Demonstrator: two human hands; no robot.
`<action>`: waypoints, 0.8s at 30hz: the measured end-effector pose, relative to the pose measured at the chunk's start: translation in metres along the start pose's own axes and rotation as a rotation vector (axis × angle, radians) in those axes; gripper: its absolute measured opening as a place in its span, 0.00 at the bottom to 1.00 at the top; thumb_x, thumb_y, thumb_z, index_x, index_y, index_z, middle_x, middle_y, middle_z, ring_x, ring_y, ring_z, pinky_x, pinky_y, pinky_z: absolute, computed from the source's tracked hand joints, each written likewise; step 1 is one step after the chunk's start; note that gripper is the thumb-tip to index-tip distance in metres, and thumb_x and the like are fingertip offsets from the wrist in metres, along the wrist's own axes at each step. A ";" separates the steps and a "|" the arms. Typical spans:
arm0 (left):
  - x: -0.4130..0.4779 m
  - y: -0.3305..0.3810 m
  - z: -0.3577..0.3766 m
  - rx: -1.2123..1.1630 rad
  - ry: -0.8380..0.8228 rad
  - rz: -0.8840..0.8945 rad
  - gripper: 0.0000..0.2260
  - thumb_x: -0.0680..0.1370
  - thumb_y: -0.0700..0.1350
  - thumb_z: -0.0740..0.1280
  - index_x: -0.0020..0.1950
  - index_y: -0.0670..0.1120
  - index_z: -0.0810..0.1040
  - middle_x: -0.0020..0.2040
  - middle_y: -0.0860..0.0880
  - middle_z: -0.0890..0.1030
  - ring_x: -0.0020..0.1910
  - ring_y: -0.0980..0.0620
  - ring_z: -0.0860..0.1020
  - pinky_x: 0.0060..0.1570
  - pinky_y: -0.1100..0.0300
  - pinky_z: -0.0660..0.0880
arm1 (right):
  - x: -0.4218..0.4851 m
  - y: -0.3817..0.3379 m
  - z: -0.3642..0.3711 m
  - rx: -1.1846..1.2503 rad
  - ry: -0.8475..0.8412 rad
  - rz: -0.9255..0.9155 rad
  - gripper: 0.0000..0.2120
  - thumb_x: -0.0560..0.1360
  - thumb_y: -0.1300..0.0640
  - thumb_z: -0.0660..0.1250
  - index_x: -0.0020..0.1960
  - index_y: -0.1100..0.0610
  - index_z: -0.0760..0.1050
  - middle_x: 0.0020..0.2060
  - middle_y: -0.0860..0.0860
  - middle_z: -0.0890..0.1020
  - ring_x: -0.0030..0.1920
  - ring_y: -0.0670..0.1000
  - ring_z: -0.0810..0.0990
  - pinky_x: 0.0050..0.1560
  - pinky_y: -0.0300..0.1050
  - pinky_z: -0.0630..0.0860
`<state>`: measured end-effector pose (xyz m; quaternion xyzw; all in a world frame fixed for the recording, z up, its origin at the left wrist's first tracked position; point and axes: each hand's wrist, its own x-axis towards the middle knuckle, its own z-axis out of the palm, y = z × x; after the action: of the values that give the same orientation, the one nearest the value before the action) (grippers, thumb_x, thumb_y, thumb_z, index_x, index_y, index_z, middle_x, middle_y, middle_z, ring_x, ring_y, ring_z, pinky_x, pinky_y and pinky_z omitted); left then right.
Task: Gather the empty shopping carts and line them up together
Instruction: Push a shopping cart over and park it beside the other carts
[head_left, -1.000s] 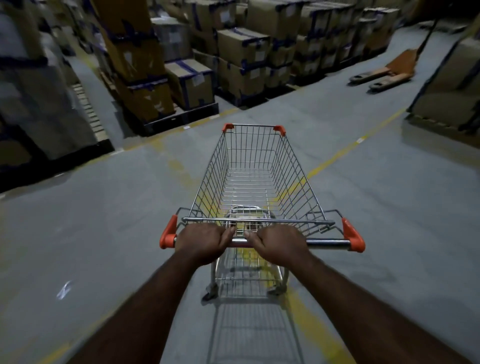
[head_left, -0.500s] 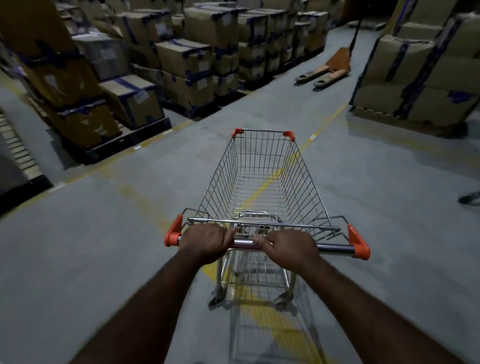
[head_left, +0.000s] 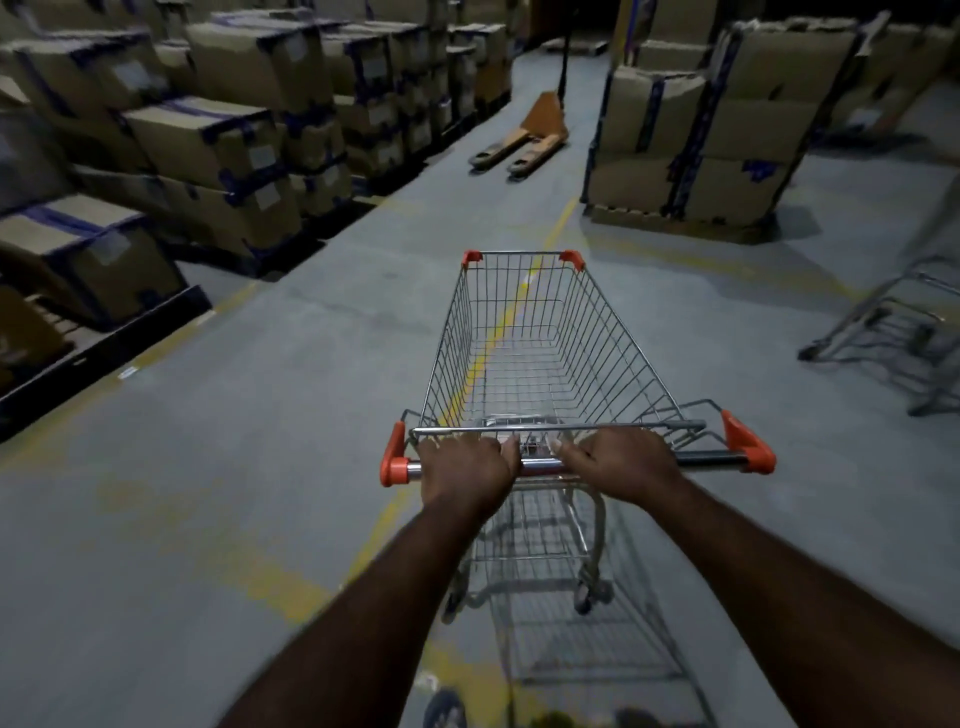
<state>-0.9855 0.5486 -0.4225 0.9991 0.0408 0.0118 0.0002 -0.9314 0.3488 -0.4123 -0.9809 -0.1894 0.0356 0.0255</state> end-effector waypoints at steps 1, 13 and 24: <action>0.017 0.004 0.000 0.000 -0.012 0.003 0.27 0.84 0.59 0.46 0.56 0.48 0.82 0.53 0.45 0.83 0.53 0.42 0.80 0.63 0.42 0.67 | 0.014 0.007 -0.002 -0.002 -0.006 0.028 0.37 0.77 0.26 0.44 0.37 0.52 0.78 0.32 0.47 0.78 0.39 0.51 0.78 0.45 0.45 0.74; 0.211 0.018 0.007 -0.140 -0.133 0.318 0.34 0.80 0.71 0.42 0.51 0.51 0.80 0.47 0.50 0.83 0.50 0.46 0.81 0.50 0.52 0.75 | 0.150 0.083 -0.011 -0.051 0.019 0.198 0.38 0.77 0.27 0.45 0.43 0.54 0.83 0.39 0.52 0.83 0.45 0.55 0.82 0.45 0.45 0.75; 0.392 0.098 0.008 -0.071 0.002 0.258 0.29 0.80 0.71 0.46 0.40 0.52 0.75 0.39 0.51 0.82 0.42 0.48 0.82 0.43 0.55 0.77 | 0.308 0.210 -0.025 -0.060 0.049 0.186 0.43 0.75 0.25 0.38 0.45 0.53 0.84 0.35 0.51 0.80 0.41 0.55 0.80 0.44 0.46 0.74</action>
<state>-0.5865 0.4833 -0.4211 0.9954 -0.0885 0.0139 0.0341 -0.5665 0.2687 -0.4190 -0.9952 -0.0978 0.0084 -0.0027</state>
